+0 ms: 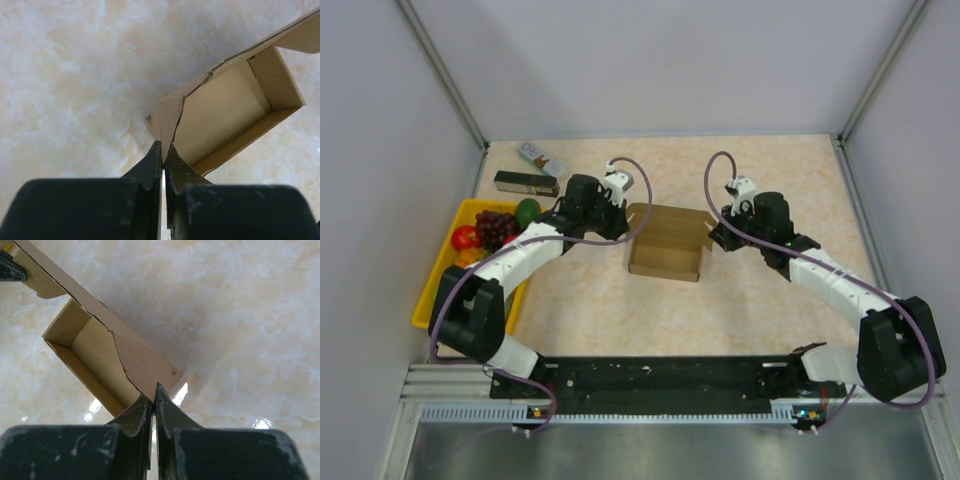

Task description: Fold the paper box

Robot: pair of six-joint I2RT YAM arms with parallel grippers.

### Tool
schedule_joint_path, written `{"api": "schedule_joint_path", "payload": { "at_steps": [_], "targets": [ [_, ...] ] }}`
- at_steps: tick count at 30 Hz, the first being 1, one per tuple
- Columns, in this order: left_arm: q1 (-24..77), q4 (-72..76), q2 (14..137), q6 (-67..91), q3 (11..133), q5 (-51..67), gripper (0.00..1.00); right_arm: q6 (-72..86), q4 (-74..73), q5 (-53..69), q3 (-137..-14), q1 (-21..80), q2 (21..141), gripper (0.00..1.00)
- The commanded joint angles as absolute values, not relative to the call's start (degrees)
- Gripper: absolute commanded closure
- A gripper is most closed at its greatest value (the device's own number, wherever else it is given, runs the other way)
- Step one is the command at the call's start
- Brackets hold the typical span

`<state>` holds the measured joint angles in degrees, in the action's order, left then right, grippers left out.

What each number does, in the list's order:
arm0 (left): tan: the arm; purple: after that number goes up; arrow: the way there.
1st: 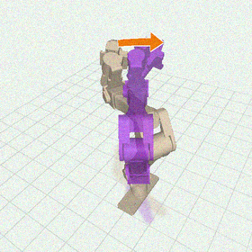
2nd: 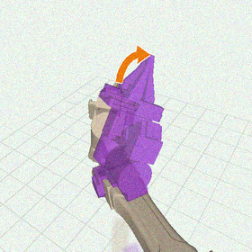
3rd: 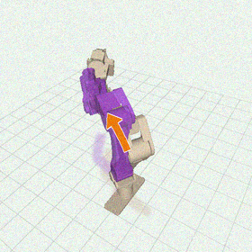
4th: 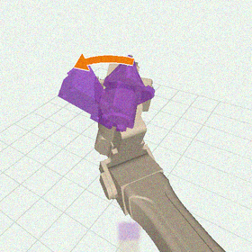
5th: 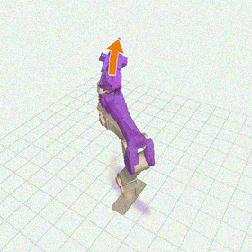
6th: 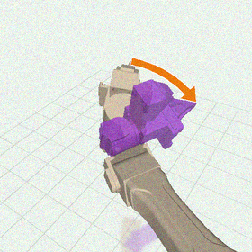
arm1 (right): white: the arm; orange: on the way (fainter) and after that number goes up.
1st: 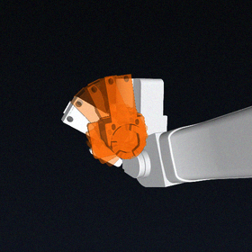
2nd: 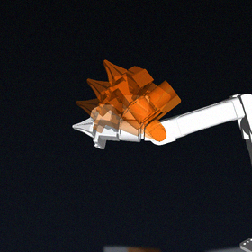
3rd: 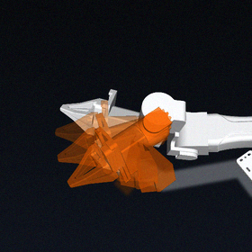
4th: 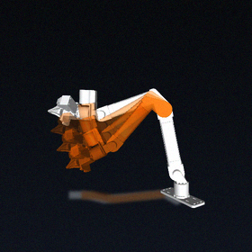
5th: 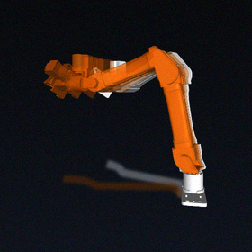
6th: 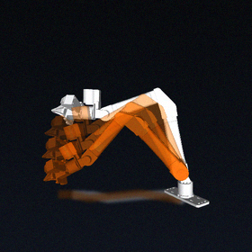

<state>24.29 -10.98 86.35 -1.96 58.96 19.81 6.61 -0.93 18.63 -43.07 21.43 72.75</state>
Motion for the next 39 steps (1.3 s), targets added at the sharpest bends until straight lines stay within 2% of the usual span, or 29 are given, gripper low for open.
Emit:
{"api": "schedule_joint_path", "payload": {
  "at_steps": [1, 12, 21, 26, 28, 39],
  "targets": [
    [25.1, -11.1, 86.8, 6.6, 60.0, 19.1, 0.99, 14.0, -1.6, 16.1, -44.3, 23.1, 70.5, 1.0],
    [26.7, -10.4, 85.5, 15.2, 56.6, 16.7, 1.0, 23.3, -2.9, 5.0, -44.0, 28.6, 68.3, 1.0],
    [27.7, -6.7, 81.6, 16.3, 53.1, 14.2, 1.0, 18.5, 5.0, 3.0, -39.1, 28.6, 67.4, 0.88],
    [28.7, -6.4, 81.2, 16.1, 52.1, 13.1, 1.0, 17.4, 7.4, 2.2, -37.3, 28.7, 67.0, 0.91],
    [29.3, -6.3, 81.2, 16.3, 51.9, 12.5, 1.0, 17.5, 7.8, 2.2, -37.1, 28.9, 66.9, 1.0],
    [33.1, -5.9, 78.0, 20.2, 49.9, 3.1, 1.0, 26.3, 5.6, -4.6, -37.4, 32.3, 64.9, 1.0]
  ]
}}
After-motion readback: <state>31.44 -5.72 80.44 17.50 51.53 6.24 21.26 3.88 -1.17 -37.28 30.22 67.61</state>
